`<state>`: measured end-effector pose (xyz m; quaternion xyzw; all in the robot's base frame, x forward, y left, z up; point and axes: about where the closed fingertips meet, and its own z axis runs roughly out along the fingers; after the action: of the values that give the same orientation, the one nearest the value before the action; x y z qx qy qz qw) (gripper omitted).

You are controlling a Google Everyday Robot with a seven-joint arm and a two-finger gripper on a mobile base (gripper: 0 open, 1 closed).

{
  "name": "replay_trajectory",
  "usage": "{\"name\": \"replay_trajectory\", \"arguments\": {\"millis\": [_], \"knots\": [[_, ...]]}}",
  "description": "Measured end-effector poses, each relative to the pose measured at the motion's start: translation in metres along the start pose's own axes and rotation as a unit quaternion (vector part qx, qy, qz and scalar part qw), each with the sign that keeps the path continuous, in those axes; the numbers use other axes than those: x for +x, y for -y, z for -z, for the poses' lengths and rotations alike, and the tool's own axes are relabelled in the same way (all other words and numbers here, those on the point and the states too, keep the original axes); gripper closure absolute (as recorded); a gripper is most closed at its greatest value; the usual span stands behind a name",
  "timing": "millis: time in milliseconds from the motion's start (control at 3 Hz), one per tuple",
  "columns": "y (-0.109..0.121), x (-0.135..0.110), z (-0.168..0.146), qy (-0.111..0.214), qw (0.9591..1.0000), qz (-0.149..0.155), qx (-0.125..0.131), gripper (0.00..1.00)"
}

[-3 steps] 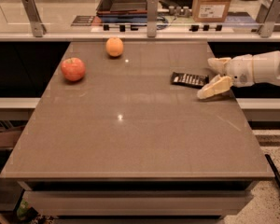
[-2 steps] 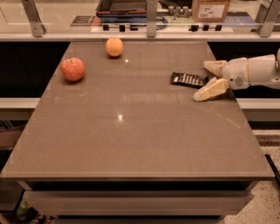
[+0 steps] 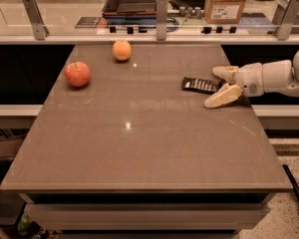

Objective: Pick rxbar chocolate

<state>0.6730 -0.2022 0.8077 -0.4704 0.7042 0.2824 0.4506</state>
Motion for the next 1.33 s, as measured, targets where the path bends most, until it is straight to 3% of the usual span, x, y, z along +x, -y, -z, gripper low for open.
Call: {"name": "replay_trajectory", "arguments": {"millis": [667, 1000, 1333], "knots": [[0.0002, -0.0066, 0.003, 0.0, 1.0, 0.0, 0.0, 0.88], [0.0002, -0.0083, 0.0036, 0.0, 1.0, 0.0, 0.0, 1.0], [0.0002, -0.0083, 0.0035, 0.0, 1.0, 0.0, 0.0, 1.0]]}}
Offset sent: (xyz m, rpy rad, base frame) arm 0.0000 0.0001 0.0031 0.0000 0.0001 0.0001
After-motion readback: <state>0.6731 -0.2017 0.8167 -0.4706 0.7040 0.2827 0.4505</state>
